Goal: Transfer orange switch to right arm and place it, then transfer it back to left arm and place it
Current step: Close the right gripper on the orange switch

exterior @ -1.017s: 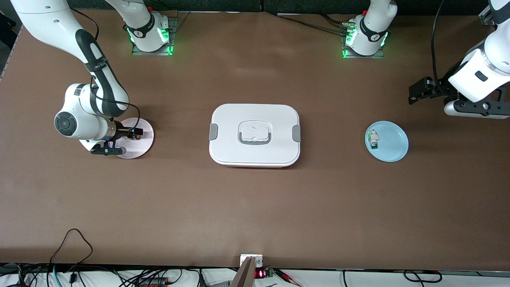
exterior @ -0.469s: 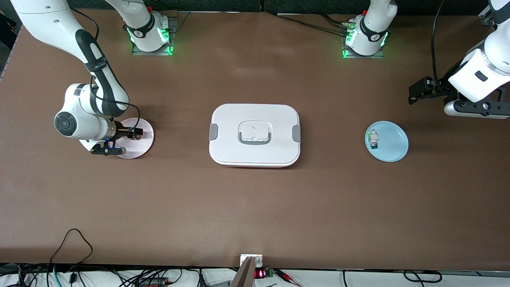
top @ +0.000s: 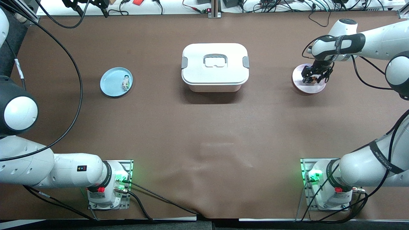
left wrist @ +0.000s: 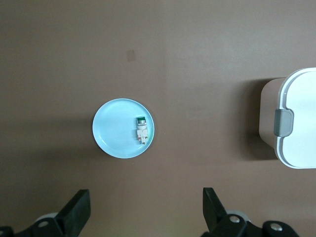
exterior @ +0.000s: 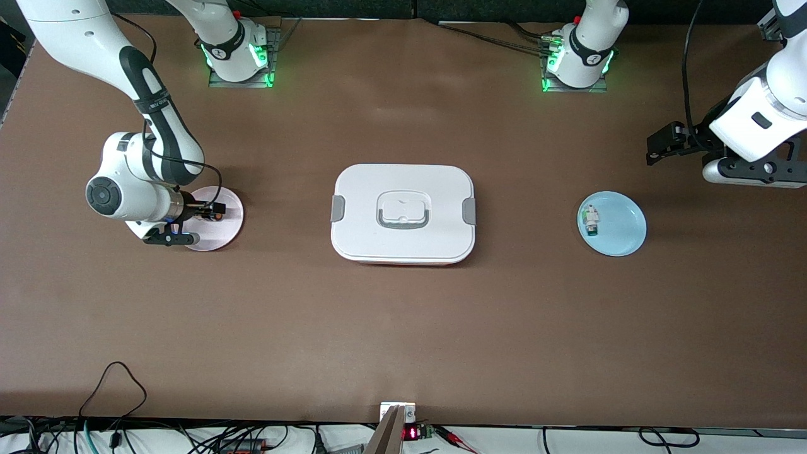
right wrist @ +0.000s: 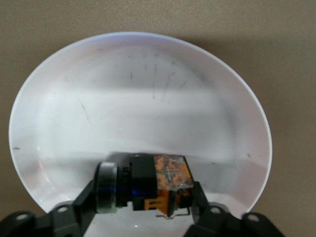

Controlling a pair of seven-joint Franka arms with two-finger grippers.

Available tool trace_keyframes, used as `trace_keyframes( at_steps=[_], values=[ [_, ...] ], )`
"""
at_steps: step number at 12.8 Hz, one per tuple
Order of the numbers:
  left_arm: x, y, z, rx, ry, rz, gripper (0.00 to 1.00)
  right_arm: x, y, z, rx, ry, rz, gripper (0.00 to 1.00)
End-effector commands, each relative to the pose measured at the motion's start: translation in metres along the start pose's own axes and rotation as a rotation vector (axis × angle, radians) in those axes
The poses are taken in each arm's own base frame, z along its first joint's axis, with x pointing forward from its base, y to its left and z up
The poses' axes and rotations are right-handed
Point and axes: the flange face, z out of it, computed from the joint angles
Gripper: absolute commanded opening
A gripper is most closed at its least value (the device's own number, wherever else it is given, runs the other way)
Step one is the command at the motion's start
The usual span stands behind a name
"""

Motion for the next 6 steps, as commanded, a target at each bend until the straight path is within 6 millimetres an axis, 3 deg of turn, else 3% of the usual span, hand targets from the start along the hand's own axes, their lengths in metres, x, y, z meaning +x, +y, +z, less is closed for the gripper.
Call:
trace_keyframes(
  at_steps=[1,4,6],
  values=[
    [0.0001,-0.0011,-0.0061,-0.013,-0.006,0.003,1.0,-0.0007,0.0013,-0.002,0.012,0.008,-0.031,0.54],
    [0.0001,-0.0011,-0.0054,-0.013,-0.008,0.003,1.0,-0.0009,0.0012,-0.0022,0.013,0.004,-0.146,0.37],
    [0.0001,-0.0011,-0.0054,-0.013,-0.008,0.003,1.0,0.0001,0.0044,-0.0046,0.013,0.011,-0.168,0.33]
  ],
)
